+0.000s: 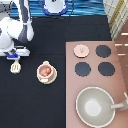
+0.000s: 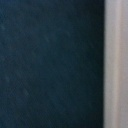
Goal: Take the lid off the pot, put the pot on the plate, and use the tool to push the pot to the front of the table.
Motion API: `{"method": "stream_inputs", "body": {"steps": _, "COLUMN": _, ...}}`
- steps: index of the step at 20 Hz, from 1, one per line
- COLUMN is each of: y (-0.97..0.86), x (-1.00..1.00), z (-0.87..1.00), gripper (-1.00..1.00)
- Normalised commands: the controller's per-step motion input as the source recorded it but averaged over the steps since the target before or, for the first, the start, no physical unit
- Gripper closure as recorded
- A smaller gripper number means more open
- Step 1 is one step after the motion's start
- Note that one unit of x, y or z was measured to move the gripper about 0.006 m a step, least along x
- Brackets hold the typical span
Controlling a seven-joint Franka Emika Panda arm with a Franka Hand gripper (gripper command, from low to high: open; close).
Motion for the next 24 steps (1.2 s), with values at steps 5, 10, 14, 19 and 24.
{"method": "stream_inputs", "body": {"steps": 5, "y": -0.04, "x": -0.3, "z": 0.0, "gripper": 1.0}}
{"method": "stream_inputs", "body": {"steps": 10, "y": 0.09, "x": 0.0, "z": 0.05, "gripper": 1.0}}
{"method": "stream_inputs", "body": {"steps": 14, "y": 0.25, "x": -0.41, "z": 0.63, "gripper": 1.0}}
{"method": "stream_inputs", "body": {"steps": 19, "y": 0.34, "x": -0.57, "z": 0.85, "gripper": 1.0}}
{"method": "stream_inputs", "body": {"steps": 24, "y": 0.48, "x": -0.55, "z": 0.66, "gripper": 1.0}}
